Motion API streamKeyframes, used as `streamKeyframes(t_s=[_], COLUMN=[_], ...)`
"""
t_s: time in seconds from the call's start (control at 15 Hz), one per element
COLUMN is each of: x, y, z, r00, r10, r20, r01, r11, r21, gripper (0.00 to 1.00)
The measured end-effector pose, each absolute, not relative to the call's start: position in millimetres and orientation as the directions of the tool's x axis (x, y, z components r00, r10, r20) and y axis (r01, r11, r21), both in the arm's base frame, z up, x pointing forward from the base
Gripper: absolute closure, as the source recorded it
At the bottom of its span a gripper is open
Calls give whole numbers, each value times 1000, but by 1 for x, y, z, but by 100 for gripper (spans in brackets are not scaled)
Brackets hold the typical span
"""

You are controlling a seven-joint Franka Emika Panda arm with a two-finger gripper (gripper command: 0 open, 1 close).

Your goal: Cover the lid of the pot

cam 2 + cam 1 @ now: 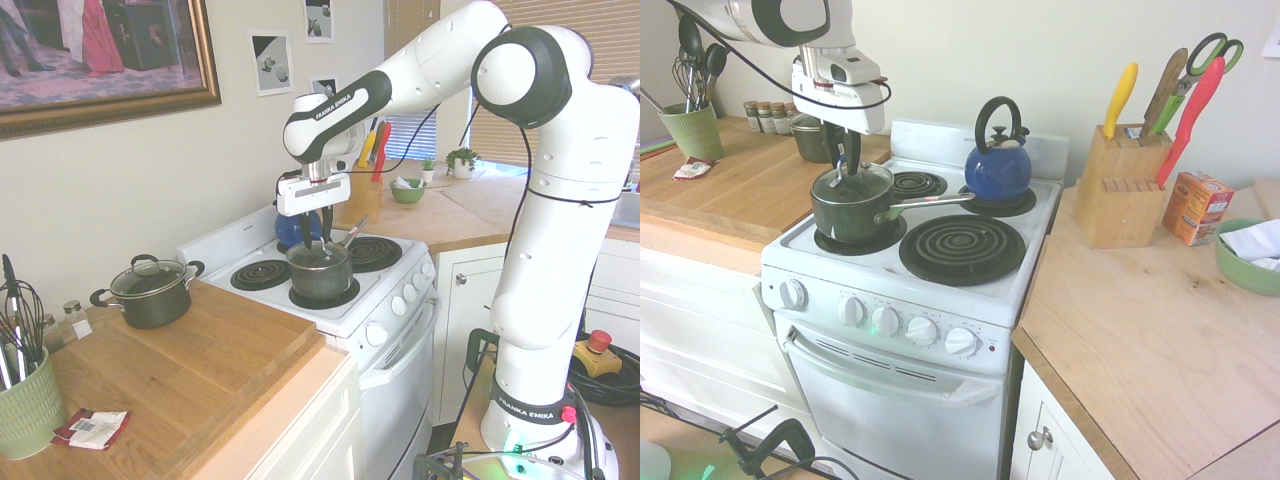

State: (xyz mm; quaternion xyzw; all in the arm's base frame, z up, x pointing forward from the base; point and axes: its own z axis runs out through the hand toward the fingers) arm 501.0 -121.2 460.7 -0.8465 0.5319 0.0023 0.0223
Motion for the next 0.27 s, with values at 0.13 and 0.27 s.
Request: streamKeyframes(t_s=[0.13,0.27], x=[498,489], y=[-118,-109], z=[470,498], r00=[433,435], r10=[-901,-900], r20=[-23,-9], r01=[-901,-899], r11=[-432,-434], r21=[-42,-64], gripper=[0,0])
